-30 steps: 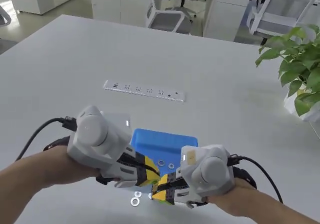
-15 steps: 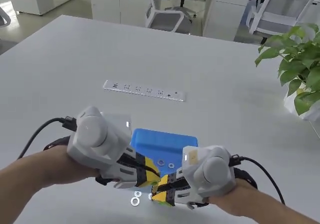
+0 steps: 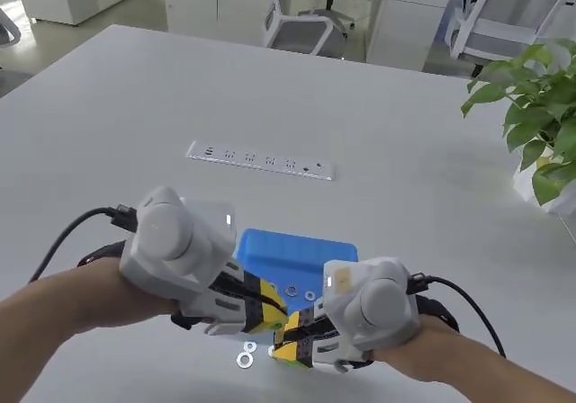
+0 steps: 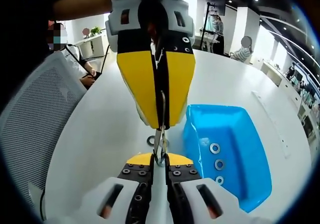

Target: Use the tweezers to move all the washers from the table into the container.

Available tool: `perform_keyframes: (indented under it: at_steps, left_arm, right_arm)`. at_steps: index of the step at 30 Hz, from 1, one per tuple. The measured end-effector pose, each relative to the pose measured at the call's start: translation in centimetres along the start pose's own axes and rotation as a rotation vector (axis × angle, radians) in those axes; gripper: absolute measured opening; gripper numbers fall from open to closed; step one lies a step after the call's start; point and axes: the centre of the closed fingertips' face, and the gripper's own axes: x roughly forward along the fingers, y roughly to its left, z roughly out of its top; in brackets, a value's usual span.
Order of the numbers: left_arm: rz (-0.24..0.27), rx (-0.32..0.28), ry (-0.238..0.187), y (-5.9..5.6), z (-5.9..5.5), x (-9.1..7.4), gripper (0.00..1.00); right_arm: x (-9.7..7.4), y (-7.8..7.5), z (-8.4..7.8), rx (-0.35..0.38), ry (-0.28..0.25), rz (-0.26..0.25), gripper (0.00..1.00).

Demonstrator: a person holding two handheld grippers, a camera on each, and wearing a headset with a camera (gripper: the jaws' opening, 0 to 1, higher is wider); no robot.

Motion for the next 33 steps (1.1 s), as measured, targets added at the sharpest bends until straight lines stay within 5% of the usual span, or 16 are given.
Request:
perform_keyframes:
  at_steps: [19,33]
  left_arm:
    - [0.012,0.011,0.028,-0.1,-0.4,-0.1,0.09]
    - [0.034,0.01,-0.009,-0.4,0.1,-1.6,0.37]
  right_arm:
    - [0.0,0.3,0.0,0.022,-0.003,-0.006,0.06]
    - [-1.1,0.8,0.6,0.004,0.001,-0.007,0.07]
